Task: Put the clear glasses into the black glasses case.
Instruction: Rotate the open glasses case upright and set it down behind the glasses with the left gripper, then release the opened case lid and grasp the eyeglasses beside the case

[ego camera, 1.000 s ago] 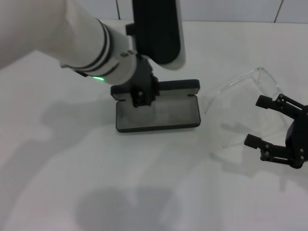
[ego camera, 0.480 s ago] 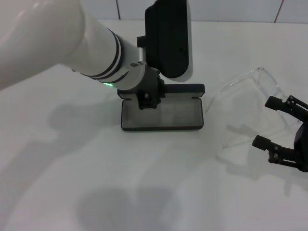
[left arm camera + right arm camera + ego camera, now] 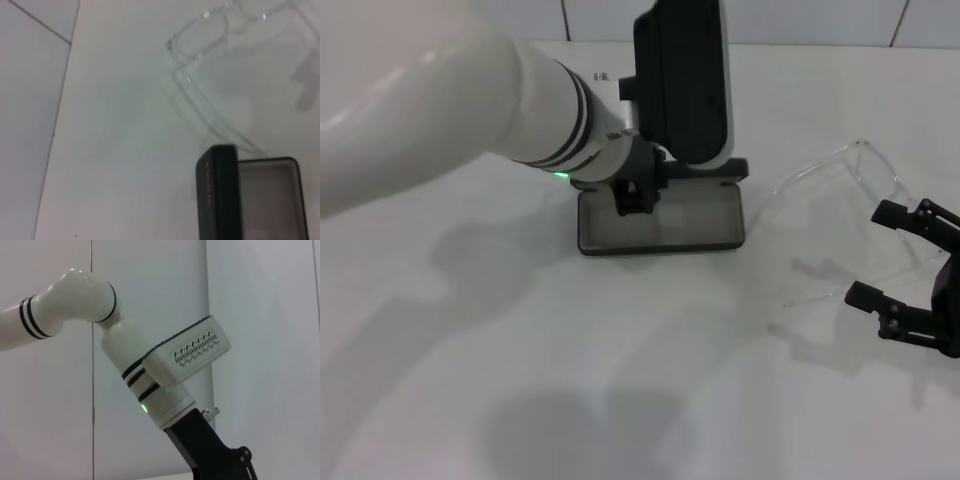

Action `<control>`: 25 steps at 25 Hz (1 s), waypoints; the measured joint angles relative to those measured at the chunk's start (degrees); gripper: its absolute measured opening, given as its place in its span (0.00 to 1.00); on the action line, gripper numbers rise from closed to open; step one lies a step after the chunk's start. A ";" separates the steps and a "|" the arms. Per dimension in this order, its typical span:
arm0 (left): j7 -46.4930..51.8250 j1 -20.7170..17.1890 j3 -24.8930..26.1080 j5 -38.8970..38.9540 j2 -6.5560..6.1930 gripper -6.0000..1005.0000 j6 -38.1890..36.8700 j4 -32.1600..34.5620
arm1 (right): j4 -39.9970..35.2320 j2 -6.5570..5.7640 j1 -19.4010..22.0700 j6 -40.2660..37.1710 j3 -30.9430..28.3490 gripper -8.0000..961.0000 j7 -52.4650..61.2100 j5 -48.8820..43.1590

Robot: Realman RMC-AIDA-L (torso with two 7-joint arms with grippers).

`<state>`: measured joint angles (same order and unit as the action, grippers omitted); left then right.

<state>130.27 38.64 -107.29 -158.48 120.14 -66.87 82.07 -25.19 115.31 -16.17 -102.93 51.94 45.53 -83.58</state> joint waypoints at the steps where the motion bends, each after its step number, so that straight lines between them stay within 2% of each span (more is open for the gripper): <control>1: 0.07 -0.05 -0.63 -0.83 0.00 0.22 0.09 -0.09 | 0.00 0.00 -0.01 0.00 0.00 0.91 0.00 0.00; 10: 1.39 -0.20 -1.30 -1.97 0.05 0.24 0.15 0.25 | -0.03 0.00 -0.26 0.36 -0.14 0.91 -0.14 0.00; 15: 1.75 -2.34 2.64 4.07 -0.18 0.30 -1.84 5.65 | -0.03 0.00 -0.35 0.52 -0.60 0.91 -0.18 -0.11; 18: 0.92 -6.04 6.55 10.72 -0.26 0.34 -3.81 10.82 | -0.03 0.00 -0.16 0.54 -0.66 0.91 -0.18 -0.14; 20: -1.83 -9.69 10.78 18.24 -0.31 0.36 -3.95 14.36 | -0.04 0.01 0.00 0.55 -0.71 0.91 -0.18 -0.13; 21: -1.83 -9.69 10.78 18.24 -0.31 0.38 -3.95 14.36 | -0.03 0.01 0.02 0.55 -0.74 0.91 -0.16 -0.13; 23: -8.51 -15.64 20.62 36.59 -0.42 0.39 -4.24 15.96 | -0.03 0.00 -0.06 0.55 -1.01 0.91 0.28 -0.13; 24: -8.81 -15.82 20.92 37.51 -0.43 0.39 -4.30 15.91 | -0.04 -0.05 -0.17 0.56 -1.30 0.91 0.86 -0.11; 25: -10.82 -17.48 23.88 43.20 -0.48 0.40 -4.60 15.29 | -0.09 -0.14 -0.34 0.60 -1.79 0.91 2.03 -0.11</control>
<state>119.46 21.16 -83.41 -115.29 119.66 -71.47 97.37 -25.29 115.16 -16.52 -102.33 50.15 47.56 -83.69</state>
